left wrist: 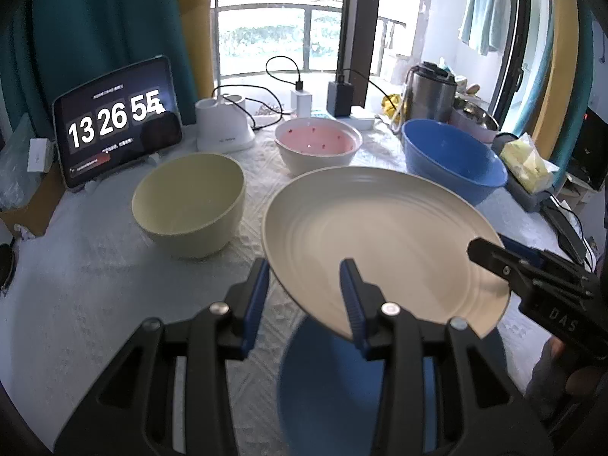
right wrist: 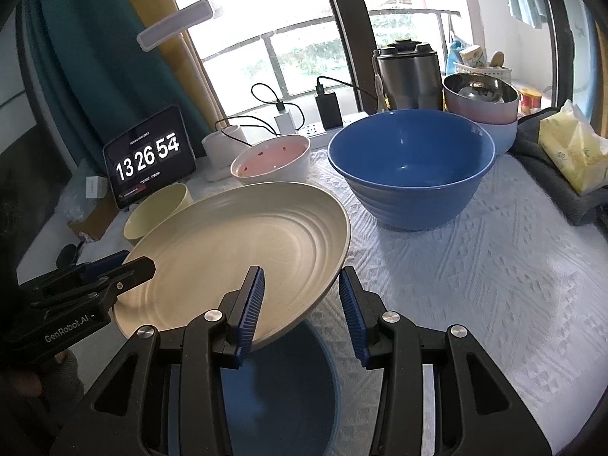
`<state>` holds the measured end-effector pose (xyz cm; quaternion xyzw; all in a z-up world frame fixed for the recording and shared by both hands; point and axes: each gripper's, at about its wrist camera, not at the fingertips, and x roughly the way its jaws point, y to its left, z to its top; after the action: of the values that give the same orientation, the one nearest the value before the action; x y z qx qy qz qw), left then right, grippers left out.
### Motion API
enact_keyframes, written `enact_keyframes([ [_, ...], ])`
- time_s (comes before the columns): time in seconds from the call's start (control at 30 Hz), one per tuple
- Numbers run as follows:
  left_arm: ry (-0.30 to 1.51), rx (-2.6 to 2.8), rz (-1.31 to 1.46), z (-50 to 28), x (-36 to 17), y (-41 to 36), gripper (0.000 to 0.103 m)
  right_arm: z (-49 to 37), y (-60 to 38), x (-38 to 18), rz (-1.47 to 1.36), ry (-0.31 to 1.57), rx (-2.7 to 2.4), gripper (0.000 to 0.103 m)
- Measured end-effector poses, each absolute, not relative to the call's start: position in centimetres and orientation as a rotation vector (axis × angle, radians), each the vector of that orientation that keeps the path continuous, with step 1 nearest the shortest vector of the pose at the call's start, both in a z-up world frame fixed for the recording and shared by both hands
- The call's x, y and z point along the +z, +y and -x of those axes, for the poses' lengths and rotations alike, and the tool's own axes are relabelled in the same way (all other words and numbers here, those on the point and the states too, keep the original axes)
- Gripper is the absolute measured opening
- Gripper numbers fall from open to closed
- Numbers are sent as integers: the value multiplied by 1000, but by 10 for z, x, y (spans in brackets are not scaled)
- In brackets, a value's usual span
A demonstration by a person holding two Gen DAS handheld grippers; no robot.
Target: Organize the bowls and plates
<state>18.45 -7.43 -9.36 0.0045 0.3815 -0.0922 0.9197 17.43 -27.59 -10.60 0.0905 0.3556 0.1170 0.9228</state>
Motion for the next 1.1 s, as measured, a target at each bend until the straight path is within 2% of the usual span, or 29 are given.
enact_keyframes([
  [1.1, 768, -193, 3, -128, -90, -63, 40, -117, -265, -100, -172, 719, 236, 44],
])
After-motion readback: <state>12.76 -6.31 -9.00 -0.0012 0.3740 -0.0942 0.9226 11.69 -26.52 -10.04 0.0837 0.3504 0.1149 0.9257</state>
